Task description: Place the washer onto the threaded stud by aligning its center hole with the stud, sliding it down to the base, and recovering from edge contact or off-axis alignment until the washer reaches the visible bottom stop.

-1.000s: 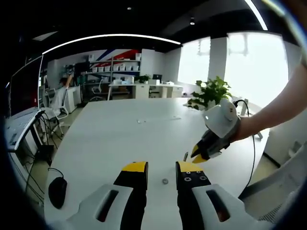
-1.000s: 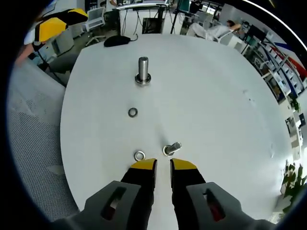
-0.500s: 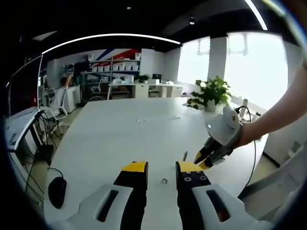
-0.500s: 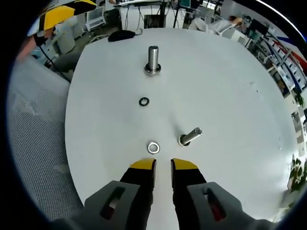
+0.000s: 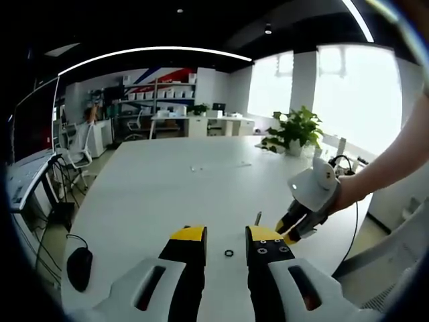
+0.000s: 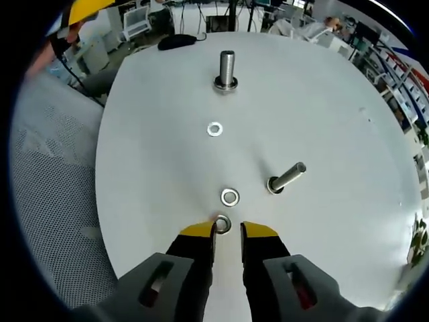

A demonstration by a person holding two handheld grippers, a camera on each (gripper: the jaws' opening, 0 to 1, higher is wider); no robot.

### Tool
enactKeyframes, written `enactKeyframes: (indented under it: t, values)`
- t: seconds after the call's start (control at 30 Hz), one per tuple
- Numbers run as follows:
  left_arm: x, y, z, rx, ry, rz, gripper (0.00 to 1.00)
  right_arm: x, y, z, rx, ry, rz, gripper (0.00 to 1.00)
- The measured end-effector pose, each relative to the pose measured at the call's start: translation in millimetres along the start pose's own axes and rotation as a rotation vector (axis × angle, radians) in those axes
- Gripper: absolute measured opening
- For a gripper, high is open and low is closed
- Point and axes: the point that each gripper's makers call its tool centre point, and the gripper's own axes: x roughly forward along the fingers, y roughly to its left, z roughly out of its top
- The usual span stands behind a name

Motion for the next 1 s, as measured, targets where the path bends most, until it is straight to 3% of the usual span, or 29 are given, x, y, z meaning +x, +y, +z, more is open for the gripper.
enactKeyframes:
  t: [1.0]
  values:
    - [0.2,-1.6,-1.8,0.002,0.009,-0.010,0.21,7.5,0.6,-2.0,0.044,0.023,0.049,0.16]
